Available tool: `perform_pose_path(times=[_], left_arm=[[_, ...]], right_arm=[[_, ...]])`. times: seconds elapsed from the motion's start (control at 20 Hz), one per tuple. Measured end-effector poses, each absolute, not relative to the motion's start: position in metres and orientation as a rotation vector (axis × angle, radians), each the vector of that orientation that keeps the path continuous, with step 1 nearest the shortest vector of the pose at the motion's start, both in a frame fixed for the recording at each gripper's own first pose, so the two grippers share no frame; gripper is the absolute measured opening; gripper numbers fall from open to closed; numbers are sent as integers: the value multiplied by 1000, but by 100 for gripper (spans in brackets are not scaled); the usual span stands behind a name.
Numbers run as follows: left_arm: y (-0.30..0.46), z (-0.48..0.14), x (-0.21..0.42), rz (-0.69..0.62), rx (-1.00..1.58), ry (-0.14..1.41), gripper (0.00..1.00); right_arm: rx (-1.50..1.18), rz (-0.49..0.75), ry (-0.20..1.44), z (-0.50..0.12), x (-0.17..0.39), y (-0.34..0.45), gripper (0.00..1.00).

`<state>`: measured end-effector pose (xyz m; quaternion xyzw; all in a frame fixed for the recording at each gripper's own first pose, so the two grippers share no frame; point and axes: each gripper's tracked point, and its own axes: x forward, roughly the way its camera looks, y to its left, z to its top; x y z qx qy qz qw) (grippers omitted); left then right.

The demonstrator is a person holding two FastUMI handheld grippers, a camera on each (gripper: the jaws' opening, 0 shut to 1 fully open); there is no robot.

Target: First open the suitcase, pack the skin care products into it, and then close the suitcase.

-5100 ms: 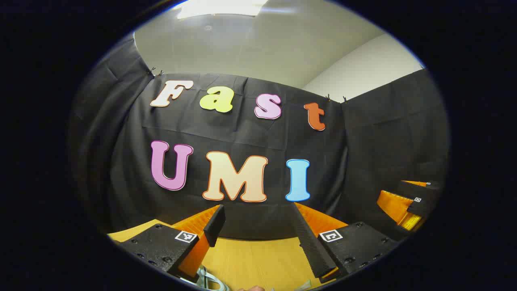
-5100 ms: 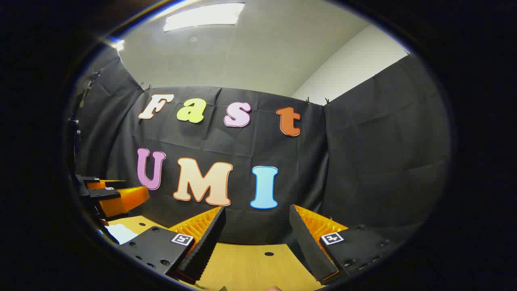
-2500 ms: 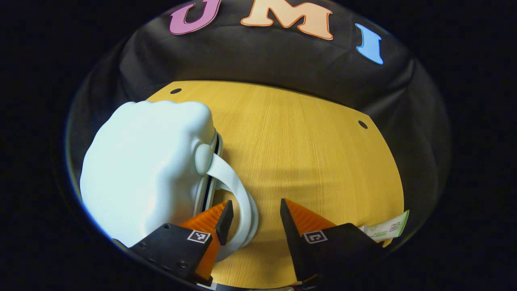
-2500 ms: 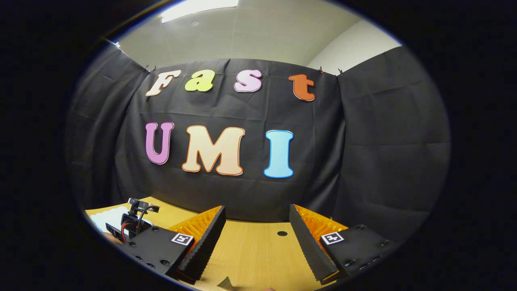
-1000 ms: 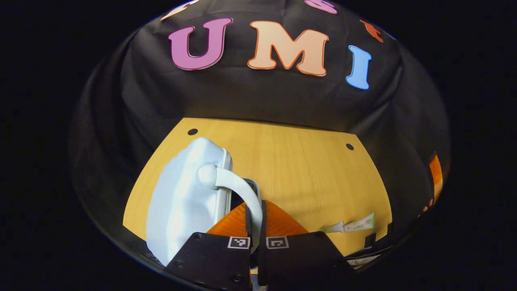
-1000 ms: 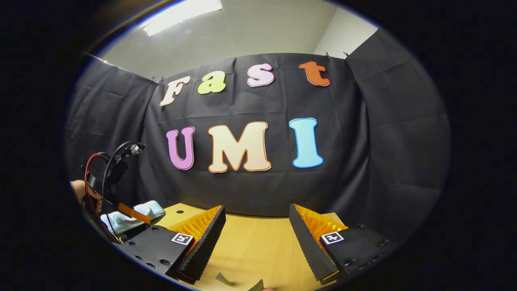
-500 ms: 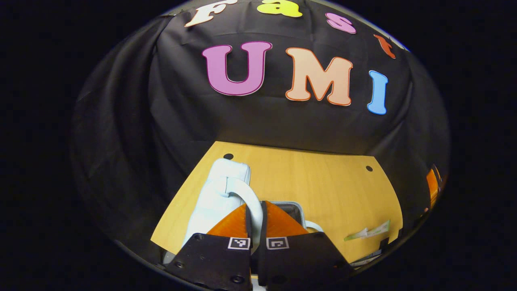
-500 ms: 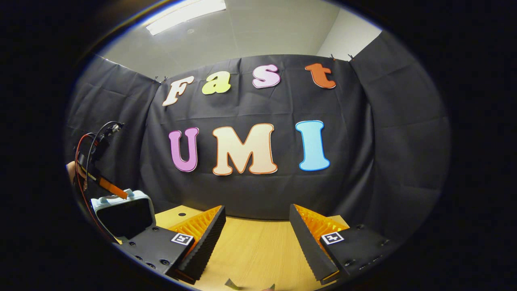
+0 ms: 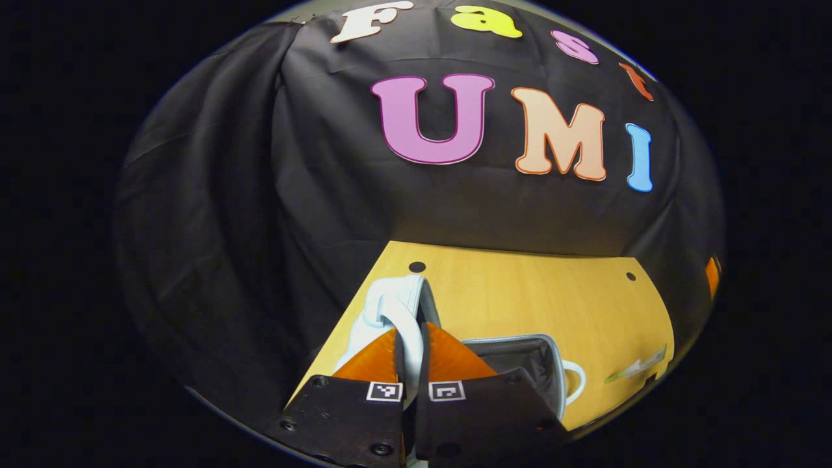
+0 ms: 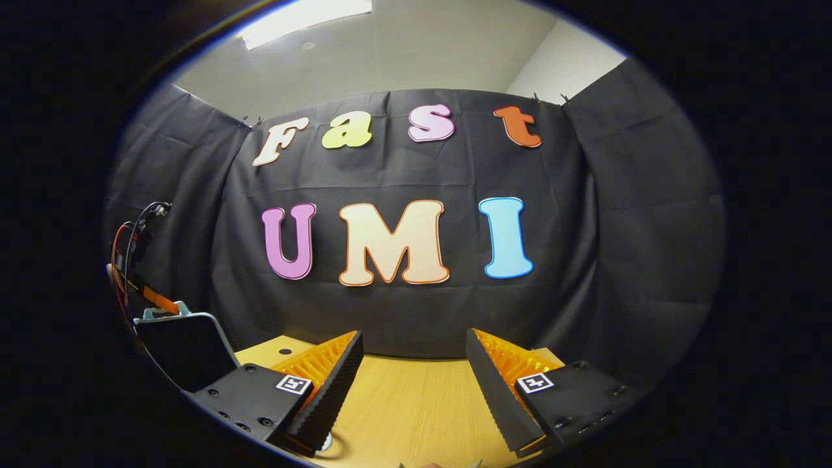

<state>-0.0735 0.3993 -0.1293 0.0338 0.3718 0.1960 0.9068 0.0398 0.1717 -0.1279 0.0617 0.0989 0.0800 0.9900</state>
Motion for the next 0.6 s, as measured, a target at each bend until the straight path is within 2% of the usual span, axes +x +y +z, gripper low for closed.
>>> perform_pose_path(times=[0.25, 0.4, 0.6], left_arm=[[465, -142, -95, 465, 58, 771, 0], [497, -161, -111, 476, 12, 768, 0], [546, -183, -133, 557, -21, 787, 0]], right_arm=[[104, 105, 162, -118, 38, 200, 98], [81, 97, 170, -122, 35, 218, 100], [59, 99, 175, -120, 28, 234, 100]])
